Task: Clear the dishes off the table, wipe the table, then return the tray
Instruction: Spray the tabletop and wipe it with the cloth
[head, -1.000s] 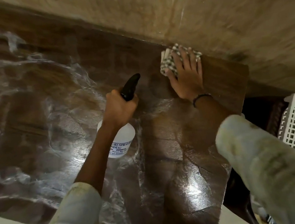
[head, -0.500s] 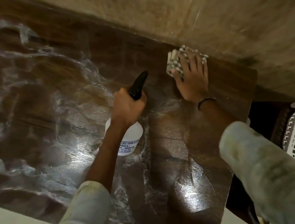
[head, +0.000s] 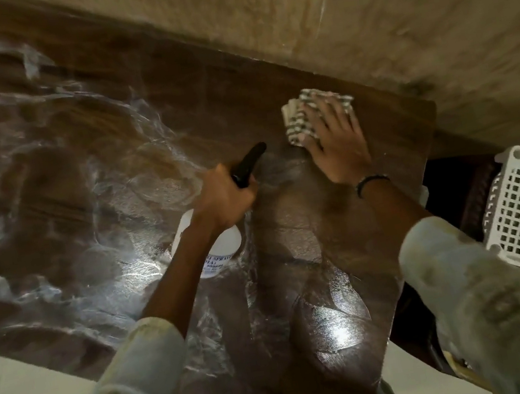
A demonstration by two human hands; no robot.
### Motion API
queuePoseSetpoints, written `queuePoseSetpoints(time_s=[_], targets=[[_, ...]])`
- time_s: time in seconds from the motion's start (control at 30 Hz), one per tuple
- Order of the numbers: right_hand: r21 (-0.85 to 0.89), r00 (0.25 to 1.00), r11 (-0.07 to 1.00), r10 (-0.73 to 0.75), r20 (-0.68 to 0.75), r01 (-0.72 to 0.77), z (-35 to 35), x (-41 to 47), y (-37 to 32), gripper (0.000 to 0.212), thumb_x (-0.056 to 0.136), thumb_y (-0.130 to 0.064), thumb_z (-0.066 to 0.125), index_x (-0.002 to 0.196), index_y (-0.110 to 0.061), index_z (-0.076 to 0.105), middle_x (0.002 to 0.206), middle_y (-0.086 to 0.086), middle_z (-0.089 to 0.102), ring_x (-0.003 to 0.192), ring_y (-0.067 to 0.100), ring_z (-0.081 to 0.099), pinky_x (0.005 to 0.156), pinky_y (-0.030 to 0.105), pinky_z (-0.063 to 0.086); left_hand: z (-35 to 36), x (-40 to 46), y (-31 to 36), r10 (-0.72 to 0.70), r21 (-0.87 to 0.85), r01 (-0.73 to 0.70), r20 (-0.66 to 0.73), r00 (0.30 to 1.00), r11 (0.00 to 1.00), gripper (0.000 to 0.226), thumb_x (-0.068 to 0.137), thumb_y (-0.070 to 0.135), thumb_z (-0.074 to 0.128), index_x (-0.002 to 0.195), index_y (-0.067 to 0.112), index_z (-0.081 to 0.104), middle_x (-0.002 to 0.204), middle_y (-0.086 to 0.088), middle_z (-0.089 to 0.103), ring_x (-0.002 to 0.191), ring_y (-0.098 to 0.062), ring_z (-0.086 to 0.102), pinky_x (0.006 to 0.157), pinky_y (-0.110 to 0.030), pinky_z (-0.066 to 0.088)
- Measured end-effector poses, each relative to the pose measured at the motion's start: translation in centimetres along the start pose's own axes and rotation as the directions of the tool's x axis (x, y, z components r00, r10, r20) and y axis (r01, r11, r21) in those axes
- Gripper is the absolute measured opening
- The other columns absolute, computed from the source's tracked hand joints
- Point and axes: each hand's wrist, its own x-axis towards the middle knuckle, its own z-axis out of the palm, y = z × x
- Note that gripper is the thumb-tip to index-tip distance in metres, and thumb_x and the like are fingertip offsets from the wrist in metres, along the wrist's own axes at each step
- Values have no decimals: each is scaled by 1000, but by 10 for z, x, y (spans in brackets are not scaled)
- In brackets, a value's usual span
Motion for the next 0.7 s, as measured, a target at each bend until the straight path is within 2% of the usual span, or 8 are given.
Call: queuePoseSetpoints(time_s=[0.1,0.27,0.4,0.57,0.63,0.7], targets=[[35,986,986,166,-29,-165,1,-33,15,61,98,-52,17,152,-25,23,161,0,16,150,24,6,121,46,5,15,-19,-6,11,43,-14,72,997,999,16,88,12,59,104,10,61,62,5,51,52,-7,49,40,-7,36],[43,975,975,220,-29,-218,11,-88,19,60,99,-51,21,152,-23,24,161,3,16,150,25,6,121,48,7,43,-41,-8,21,94,-42,212,977,995,15,81,5,59,95,6,64,68,-4,59,63,-18,54,53,-19,37],[51,971,970,239,-28,-237,13,-103,18,63,98,-53,18,152,-22,24,161,4,16,150,26,6,120,48,6,54,-44,-5,25,102,-44,181,983,994,9,78,4,60,86,1,63,72,-13,60,62,-23,55,59,-28,45],[73,968,966,251,-24,-249,14,-102,16,66,96,-56,13,154,-24,19,162,2,10,150,24,0,121,48,0,50,-44,-13,5,78,-16,141,990,997,10,81,4,58,90,3,62,64,-3,54,54,-15,49,52,-23,39],[93,956,952,294,-17,-292,15,-97,7,66,96,-57,11,154,-25,15,163,0,5,150,23,-5,120,47,-4,47,-46,-17,-21,79,11,121,992,997,13,81,5,59,94,1,62,68,-7,55,56,-16,49,54,-24,41],[114,955,949,297,-16,-294,17,-88,-9,62,99,-54,18,154,-25,14,163,-1,3,150,23,-7,119,48,-6,42,-48,-21,-40,67,34,91,995,997,10,81,7,60,90,1,61,68,-7,56,55,-15,50,53,-23,40]])
